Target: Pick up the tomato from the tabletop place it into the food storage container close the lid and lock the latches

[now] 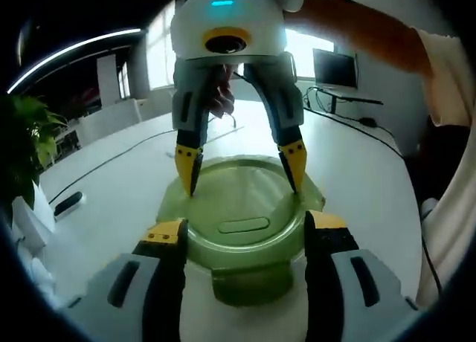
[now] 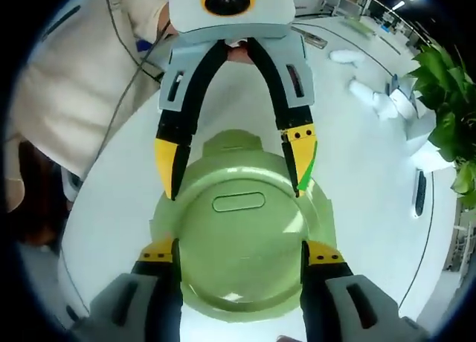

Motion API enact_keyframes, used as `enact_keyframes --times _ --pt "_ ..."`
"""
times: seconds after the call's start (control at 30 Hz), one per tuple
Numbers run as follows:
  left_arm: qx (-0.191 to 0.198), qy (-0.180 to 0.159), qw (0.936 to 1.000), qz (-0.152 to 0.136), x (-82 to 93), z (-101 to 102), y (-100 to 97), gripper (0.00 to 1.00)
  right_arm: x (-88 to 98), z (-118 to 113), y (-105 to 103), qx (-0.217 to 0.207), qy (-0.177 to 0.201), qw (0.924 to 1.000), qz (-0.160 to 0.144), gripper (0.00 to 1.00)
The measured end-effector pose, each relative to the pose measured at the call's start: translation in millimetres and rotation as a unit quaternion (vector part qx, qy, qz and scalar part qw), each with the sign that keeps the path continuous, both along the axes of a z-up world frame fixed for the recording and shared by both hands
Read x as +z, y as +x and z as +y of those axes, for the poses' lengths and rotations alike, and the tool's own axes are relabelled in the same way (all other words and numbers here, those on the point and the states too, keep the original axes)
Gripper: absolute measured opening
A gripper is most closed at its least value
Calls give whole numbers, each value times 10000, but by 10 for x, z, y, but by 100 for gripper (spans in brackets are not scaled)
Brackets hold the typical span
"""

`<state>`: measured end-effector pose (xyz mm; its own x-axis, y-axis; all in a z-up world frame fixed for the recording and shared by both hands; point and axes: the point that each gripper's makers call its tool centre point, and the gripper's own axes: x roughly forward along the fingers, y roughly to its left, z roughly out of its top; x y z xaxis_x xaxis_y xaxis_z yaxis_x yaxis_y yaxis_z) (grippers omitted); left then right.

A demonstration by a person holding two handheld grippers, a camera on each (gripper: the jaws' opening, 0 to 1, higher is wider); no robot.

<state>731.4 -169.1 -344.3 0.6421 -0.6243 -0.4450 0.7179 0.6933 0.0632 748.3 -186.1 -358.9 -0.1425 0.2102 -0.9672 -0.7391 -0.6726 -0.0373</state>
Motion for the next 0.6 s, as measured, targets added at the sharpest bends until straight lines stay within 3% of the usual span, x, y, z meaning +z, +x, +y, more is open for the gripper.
enact_keyframes --times 0.6 --pt "-7 -32 10000 -7 5 -5 -14 57 -22 2 -39 40 -342 9990 -292 59"
